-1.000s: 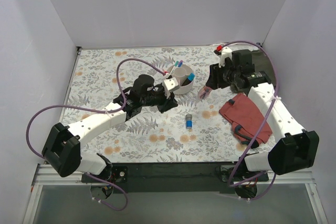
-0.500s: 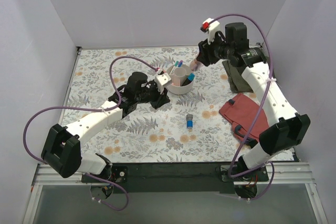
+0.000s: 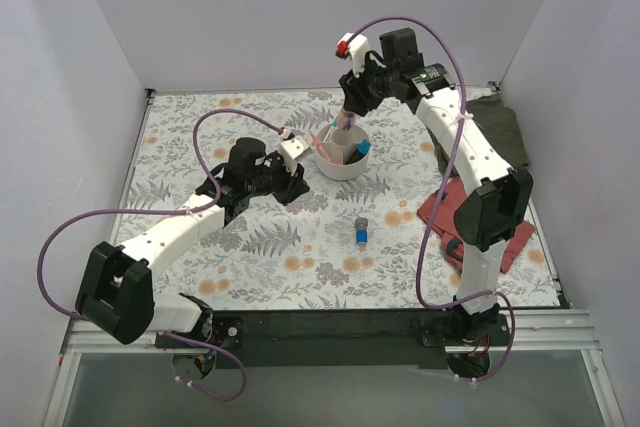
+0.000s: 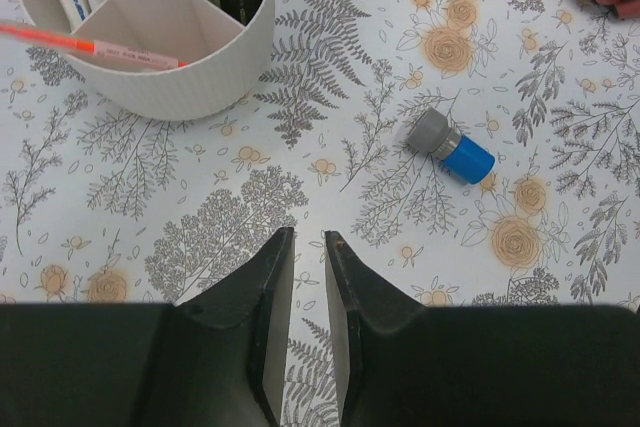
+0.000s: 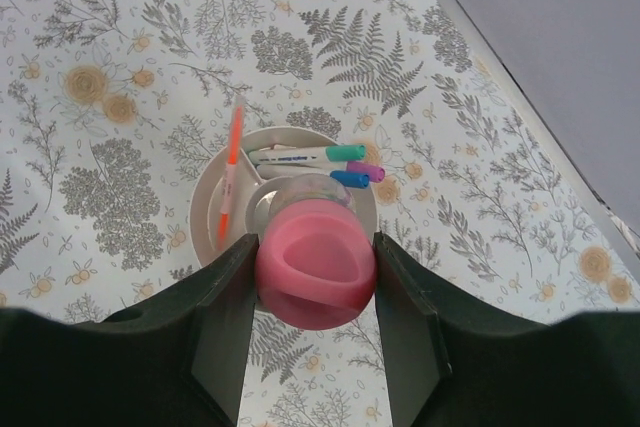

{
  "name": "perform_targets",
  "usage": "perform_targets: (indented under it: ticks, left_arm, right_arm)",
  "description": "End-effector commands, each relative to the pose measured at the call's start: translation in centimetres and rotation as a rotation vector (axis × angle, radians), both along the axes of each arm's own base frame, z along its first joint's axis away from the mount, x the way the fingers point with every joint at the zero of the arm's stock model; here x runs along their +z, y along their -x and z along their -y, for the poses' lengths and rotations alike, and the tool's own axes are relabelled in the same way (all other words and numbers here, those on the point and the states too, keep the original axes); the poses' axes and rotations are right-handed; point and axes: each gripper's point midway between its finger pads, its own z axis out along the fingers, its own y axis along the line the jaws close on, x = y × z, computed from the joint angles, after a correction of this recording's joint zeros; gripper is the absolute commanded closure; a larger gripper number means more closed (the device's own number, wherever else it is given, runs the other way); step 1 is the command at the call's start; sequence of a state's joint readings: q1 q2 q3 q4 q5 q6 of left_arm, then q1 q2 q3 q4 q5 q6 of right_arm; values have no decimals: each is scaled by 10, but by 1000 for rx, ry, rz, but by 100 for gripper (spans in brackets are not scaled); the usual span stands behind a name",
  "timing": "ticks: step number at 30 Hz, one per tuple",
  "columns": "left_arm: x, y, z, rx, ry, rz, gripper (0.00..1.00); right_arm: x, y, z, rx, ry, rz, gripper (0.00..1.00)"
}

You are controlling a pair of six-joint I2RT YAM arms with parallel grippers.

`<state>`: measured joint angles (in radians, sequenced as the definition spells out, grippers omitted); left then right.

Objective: Sort the stationery into containers
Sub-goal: Place the stationery in the storage box.

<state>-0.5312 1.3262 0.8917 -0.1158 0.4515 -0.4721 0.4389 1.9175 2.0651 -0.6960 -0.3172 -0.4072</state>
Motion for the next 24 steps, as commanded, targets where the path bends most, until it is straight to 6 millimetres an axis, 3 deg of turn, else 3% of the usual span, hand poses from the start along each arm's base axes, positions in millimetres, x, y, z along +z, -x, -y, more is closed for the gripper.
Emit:
perform_targets:
  ticks: [1,12,20,24]
  left_arm:
    - [16,1,-10,29,41,36,81]
    - [14,6,-18,42,58,35,81]
    - [15,6,-17,40,72,32,81]
    - [13,7,-17,39,72,22,81]
  right_arm:
    - [33,4,-19,54,-14,81,99]
    - [4,12,-26,52,75,21,99]
    - [-1,5,-28,44,84,20,99]
    - [-13,2,-30,43,89,-6,99]
